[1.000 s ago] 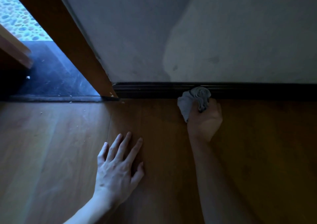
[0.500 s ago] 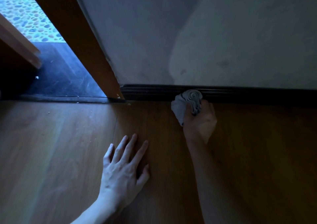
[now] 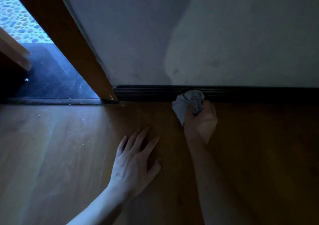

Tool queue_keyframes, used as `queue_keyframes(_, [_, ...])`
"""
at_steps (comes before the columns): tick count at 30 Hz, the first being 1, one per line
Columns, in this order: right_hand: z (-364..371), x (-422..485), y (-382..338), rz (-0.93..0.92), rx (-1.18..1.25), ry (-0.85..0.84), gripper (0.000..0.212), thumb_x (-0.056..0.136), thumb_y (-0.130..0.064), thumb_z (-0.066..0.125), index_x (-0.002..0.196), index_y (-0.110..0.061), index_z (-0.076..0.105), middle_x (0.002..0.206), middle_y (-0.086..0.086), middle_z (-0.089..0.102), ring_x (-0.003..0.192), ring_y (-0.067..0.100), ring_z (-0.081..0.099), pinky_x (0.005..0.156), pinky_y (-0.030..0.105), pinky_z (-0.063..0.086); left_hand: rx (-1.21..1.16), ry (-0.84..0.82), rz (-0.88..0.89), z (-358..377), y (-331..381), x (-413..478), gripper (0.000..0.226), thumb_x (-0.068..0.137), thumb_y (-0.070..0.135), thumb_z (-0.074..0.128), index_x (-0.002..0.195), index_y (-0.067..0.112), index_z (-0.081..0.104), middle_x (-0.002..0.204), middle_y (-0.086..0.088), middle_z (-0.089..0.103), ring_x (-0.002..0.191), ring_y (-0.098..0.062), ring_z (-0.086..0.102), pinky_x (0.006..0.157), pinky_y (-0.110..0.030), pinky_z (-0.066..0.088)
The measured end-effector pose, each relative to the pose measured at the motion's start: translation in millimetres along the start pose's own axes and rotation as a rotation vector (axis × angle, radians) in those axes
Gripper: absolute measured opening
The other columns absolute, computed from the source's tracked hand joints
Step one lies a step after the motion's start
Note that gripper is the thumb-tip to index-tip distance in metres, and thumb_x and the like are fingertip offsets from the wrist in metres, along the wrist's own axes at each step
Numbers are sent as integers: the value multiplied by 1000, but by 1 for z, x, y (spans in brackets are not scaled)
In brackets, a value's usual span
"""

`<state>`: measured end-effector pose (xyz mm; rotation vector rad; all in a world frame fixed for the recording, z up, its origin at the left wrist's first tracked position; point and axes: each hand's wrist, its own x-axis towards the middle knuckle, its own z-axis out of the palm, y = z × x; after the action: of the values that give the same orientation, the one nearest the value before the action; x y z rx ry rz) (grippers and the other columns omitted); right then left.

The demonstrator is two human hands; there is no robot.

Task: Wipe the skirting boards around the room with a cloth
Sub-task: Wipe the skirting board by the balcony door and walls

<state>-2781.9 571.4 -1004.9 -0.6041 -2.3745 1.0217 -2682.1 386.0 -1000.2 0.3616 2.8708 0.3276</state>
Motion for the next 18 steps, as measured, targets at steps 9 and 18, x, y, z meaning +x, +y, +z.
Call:
queue_keyframes(9, [-8, 8, 8, 7, -32, 22, 14, 91, -13, 65, 96, 0, 66, 96, 17, 61, 83, 25, 57, 68, 26, 42, 50, -34, -2, 5, 8, 6, 68, 90, 69, 30, 154, 46, 29, 168, 6, 14, 155, -19, 6, 125, -48, 6])
queue_keyframes(18, [-5, 2, 4, -55, 9, -31, 16, 91, -15, 65, 98, 0, 67, 97, 16, 62, 85, 23, 58, 70, 28, 47, 62, -38, -22, 3, 15, 6, 71, 89, 69, 23, 156, 47, 22, 168, 6, 11, 155, -18, 1, 124, -48, 1])
